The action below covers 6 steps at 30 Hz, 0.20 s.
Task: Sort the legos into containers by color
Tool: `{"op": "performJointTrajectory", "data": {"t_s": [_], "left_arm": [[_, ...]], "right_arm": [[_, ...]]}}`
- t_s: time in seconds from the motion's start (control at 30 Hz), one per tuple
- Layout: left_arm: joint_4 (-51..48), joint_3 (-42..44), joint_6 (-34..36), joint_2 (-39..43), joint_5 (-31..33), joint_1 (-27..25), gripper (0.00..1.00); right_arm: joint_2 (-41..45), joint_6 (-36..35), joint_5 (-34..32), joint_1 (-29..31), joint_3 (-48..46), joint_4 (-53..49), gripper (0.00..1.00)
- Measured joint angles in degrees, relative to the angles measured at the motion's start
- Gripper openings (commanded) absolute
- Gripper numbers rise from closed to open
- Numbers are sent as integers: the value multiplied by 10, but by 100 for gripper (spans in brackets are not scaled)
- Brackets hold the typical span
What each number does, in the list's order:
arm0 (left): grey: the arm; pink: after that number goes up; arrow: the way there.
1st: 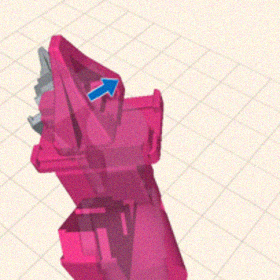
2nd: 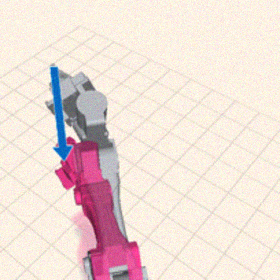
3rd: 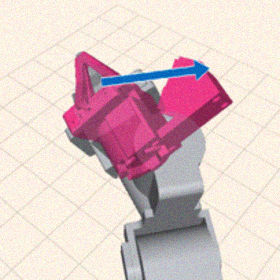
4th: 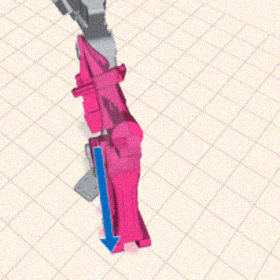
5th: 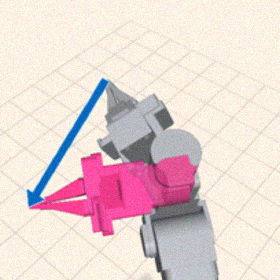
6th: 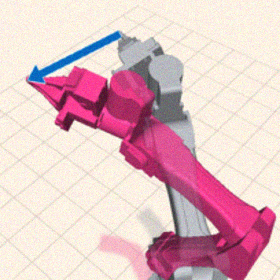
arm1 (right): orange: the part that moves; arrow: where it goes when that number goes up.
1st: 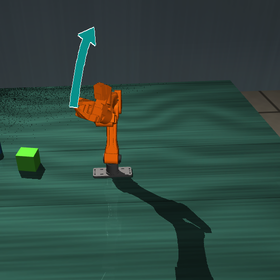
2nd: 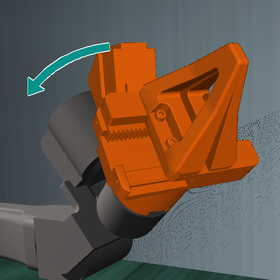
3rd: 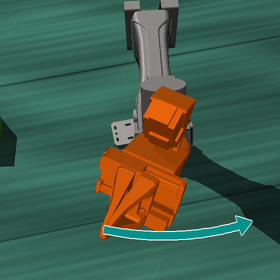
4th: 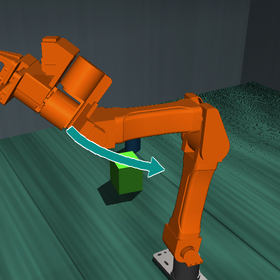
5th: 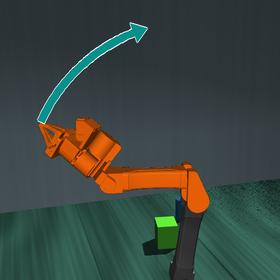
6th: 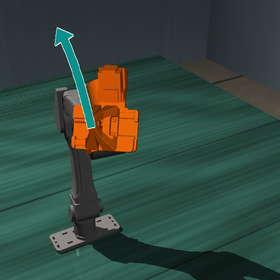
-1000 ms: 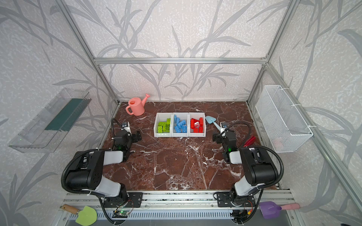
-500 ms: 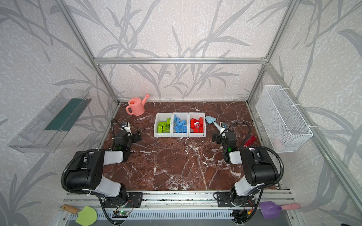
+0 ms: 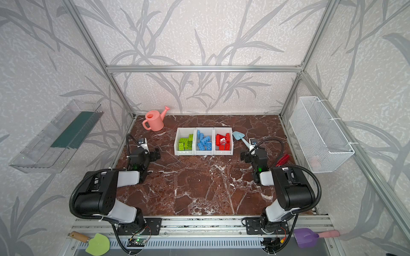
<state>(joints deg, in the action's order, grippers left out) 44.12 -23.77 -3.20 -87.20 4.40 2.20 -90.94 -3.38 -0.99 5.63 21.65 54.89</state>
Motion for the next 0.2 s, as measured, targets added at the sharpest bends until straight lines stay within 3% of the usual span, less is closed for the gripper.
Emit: {"op": "performJointTrajectory", "data": {"t_s": [0.2], "left_arm": [[0, 0, 0, 0, 0, 0, 99]], "right_arm": [[0, -2, 0, 0, 0, 0, 99]]}}
